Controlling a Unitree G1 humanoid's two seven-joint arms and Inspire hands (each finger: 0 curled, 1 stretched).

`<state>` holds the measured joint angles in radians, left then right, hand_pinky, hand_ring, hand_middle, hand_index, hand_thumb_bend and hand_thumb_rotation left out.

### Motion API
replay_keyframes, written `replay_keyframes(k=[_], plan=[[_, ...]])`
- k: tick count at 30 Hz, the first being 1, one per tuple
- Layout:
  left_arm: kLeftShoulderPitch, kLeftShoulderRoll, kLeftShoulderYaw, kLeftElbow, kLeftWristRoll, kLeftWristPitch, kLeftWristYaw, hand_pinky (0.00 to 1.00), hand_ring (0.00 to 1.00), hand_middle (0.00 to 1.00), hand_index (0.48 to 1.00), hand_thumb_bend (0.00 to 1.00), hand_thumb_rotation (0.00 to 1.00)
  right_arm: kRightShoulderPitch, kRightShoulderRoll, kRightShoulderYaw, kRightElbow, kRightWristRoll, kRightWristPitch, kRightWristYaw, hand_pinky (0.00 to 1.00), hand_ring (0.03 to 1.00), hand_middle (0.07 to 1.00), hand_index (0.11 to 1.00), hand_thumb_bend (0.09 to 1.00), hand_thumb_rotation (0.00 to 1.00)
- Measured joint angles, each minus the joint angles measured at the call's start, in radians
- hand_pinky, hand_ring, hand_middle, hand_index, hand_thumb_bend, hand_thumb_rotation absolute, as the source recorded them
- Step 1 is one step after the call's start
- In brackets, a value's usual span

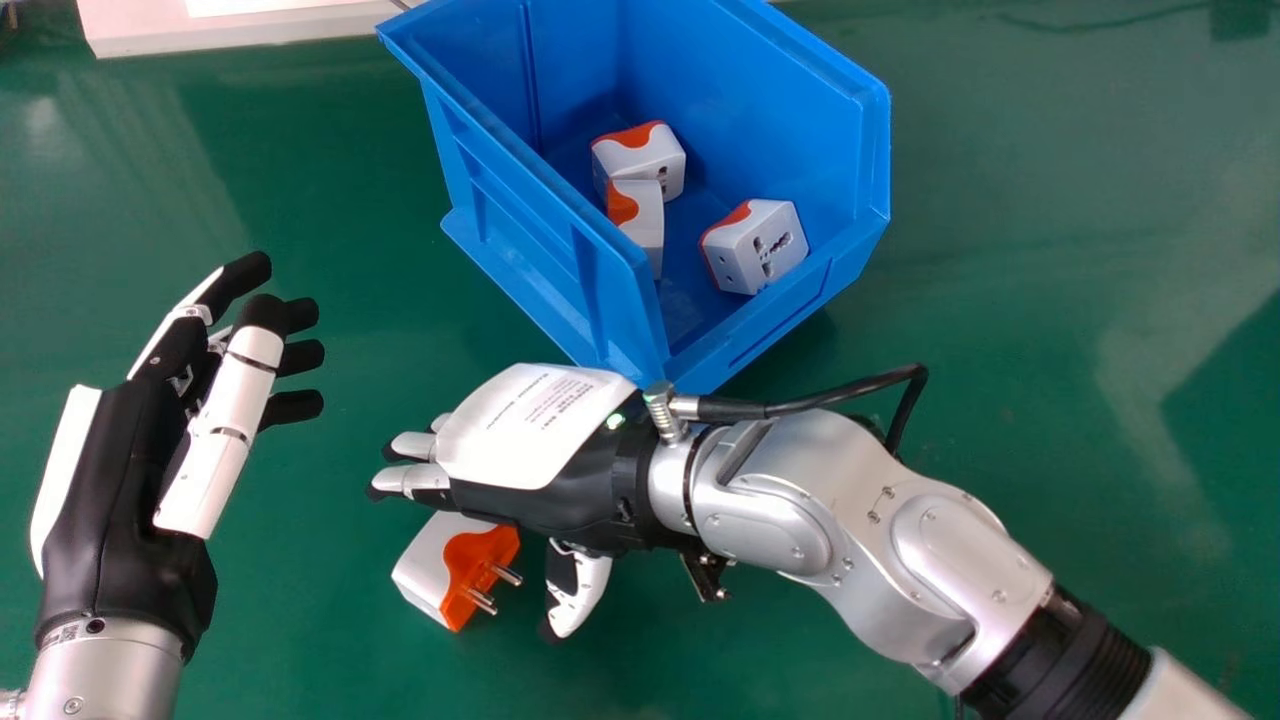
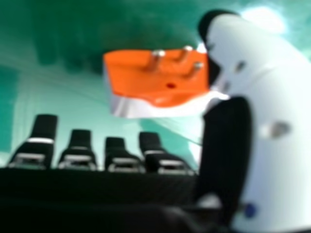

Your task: Pick all objects and put in blue box

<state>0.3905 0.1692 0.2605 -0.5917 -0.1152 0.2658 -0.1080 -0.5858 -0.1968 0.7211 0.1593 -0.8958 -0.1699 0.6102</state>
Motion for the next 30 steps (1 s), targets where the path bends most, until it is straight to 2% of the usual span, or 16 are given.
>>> replay_keyframes(k=[6,12,17,20,25,30], plan=[[0.005,0.0,-0.004,-0.019,0.002,0.009,0.001,0.69,0.77,0.8,0.871,0.42,0.75,-0.013,0.009,0.002,0.031,0.001,-0.015,-0.007,0.82,0.938,0.977,0.9,0.477,0.02],[0.009,-0.001,-0.013,-0.028,0.017,0.026,0.002,0.69,0.77,0.8,0.871,0.41,0.75,-0.025,0.016,0.01,0.05,-0.001,-0.021,-0.023,0.8,0.921,0.96,0.879,0.49,0.03],[0.008,-0.002,-0.019,-0.031,0.02,0.036,0.004,0.69,0.77,0.8,0.871,0.41,0.75,-0.03,0.019,0.029,0.074,-0.006,-0.033,-0.029,0.79,0.902,0.947,0.862,0.494,0.06],[0.008,-0.003,-0.021,-0.045,0.026,0.05,0.01,0.69,0.77,0.8,0.871,0.41,0.75,-0.038,0.023,0.034,0.083,-0.006,-0.039,-0.028,0.79,0.897,0.944,0.858,0.502,0.07],[0.006,-0.003,-0.027,-0.054,0.031,0.062,0.019,0.69,0.77,0.8,0.872,0.4,0.75,-0.058,0.032,0.039,0.099,-0.005,-0.042,-0.02,0.79,0.889,0.935,0.848,0.441,0.21],[0.005,-0.005,-0.038,-0.061,0.035,0.077,0.022,0.69,0.77,0.8,0.873,0.4,0.75,-0.058,0.032,0.042,0.099,-0.005,-0.042,-0.013,0.78,0.88,0.925,0.839,0.408,0.26]])
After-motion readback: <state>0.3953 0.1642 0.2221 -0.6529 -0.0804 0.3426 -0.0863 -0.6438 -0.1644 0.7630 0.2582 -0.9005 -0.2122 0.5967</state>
